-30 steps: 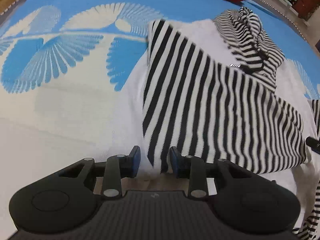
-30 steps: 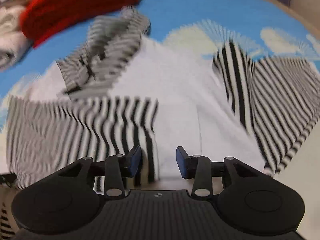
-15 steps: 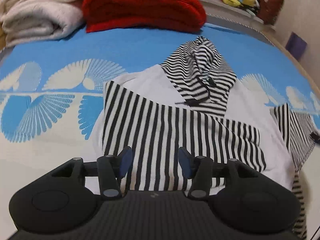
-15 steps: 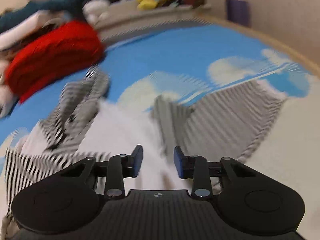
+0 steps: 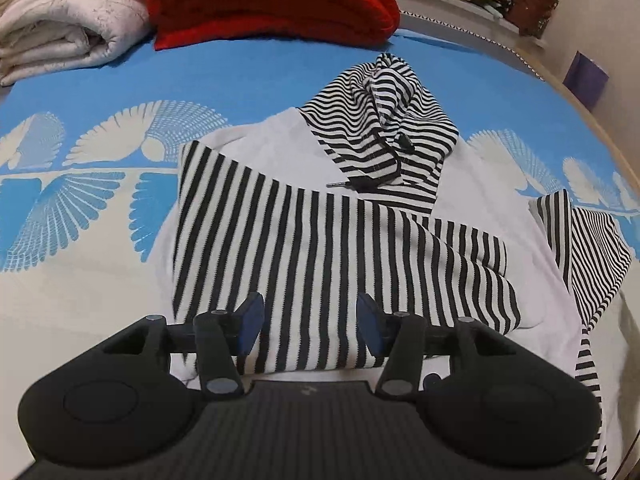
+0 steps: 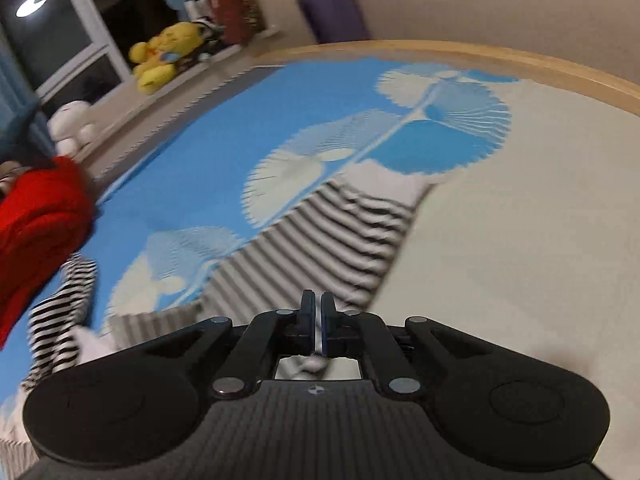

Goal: Fold small clothes

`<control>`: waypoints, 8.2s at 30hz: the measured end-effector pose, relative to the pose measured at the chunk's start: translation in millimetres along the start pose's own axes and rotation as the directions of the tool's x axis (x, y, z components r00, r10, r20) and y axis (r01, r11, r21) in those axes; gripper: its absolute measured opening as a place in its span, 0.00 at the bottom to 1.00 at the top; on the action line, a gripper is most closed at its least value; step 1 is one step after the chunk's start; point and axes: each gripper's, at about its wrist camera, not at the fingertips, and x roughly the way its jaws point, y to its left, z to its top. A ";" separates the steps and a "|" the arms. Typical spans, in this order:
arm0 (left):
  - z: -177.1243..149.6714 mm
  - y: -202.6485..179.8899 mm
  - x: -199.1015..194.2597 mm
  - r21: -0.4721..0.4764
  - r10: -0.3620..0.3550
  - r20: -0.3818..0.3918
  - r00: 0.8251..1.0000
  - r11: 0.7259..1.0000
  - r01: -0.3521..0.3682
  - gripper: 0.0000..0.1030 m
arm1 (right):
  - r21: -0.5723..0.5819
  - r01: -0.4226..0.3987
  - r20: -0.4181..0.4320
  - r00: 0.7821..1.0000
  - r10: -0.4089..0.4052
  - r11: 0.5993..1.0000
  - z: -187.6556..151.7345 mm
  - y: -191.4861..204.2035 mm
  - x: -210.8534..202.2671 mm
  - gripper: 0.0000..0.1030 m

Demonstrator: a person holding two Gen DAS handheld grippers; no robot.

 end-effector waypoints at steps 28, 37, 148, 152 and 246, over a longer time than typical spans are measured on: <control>1.8 19.0 5.9 -0.021 0.034 -0.010 0.999 0.999 -0.034 0.55 | 0.013 0.125 0.079 0.989 -0.125 0.992 24.6 -9.4 71.0 0.05; 11.0 54.6 -15.7 -0.124 0.026 0.031 0.999 0.992 -0.022 0.55 | -0.454 0.275 0.445 0.894 -0.051 0.848 5.0 157.4 -42.1 0.05; 9.1 66.2 18.1 -0.168 0.031 -0.048 0.998 0.985 -0.039 0.55 | -0.570 -0.248 -0.382 0.924 0.014 0.783 -143.1 213.7 -18.7 0.34; -1.7 63.0 27.8 -0.114 0.032 -0.079 0.996 0.993 -0.041 0.54 | -0.562 -0.270 -0.408 0.913 0.022 0.782 -143.8 216.5 -16.7 0.36; 4.3 74.3 71.6 -0.324 -0.111 -0.150 0.982 0.944 0.057 0.29 | -0.338 -0.325 -0.461 0.875 0.145 0.883 -133.8 245.8 -8.5 0.21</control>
